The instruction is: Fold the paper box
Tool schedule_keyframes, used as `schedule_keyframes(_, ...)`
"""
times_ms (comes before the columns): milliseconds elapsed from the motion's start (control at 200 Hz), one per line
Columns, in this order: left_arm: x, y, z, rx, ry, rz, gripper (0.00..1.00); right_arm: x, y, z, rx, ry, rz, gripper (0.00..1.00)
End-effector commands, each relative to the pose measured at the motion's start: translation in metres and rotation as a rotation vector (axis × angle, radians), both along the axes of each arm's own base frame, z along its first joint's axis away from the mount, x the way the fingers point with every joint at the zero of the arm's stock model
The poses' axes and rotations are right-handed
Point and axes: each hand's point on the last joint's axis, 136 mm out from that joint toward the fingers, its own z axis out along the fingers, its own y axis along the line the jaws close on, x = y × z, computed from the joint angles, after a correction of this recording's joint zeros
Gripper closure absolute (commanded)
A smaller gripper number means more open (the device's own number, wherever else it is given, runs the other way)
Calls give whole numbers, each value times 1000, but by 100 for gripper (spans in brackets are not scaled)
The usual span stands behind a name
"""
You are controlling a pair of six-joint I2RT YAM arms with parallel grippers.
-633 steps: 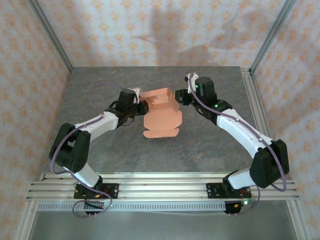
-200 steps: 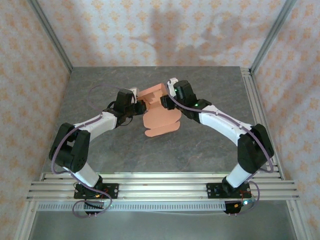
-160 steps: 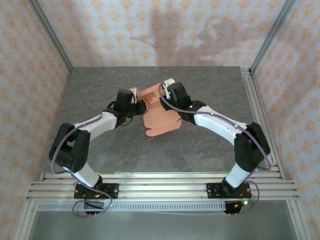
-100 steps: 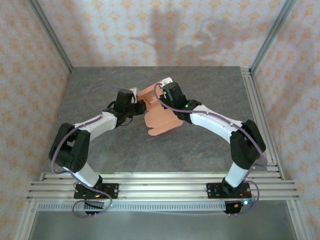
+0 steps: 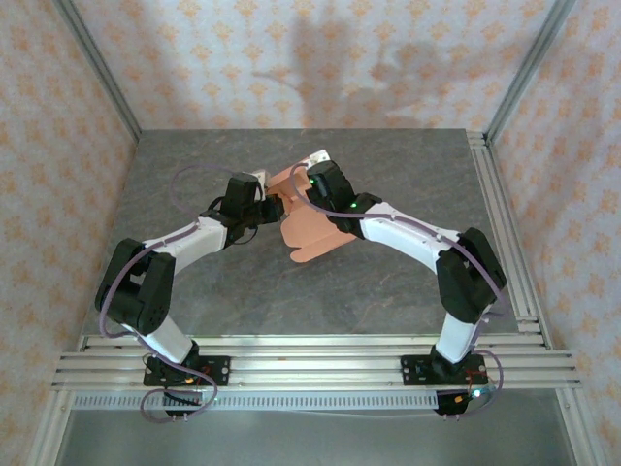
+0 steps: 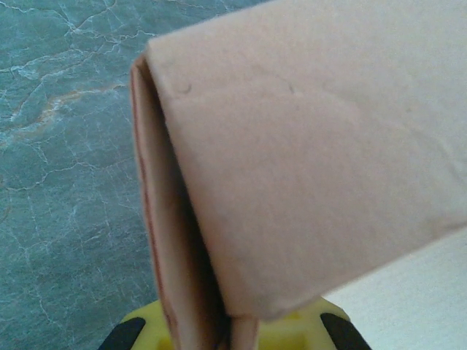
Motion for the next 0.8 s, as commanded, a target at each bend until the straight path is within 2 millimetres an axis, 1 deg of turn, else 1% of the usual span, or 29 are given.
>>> schedule_keyframes(0,4,-14,30,-48,-81,-53,100,2,8,5,-23,-19,10,81)
schedule_keyframes(105,3,-14,30,-46,-81,-55,100,4,7,6,-28,-22,5,72)
schedule_keyframes(175,4,-14,29,-45,-79,-54,100,5,6,5,-29,-16,0,68)
schedule_keyframes(390,3,-13,27,-43,-76,-55,100,11,2,5,-19,-6,-8,66)
schedule_keyframes(551,3,-13,28,-44,-80,-55,100,14,6,5,-7,8,7,66)
schedule_keyframes(581,3,-13,28,-45,-81,-55,100,15,6,4,-5,13,5,67)
schedule_keyframes(661,3,-14,28,-46,-81,-56,100,21,4,1,-29,20,-25,77)
schedule_keyframes(796,2,-13,28,-46,-80,-54,100,29,1,1,-42,3,-100,87)
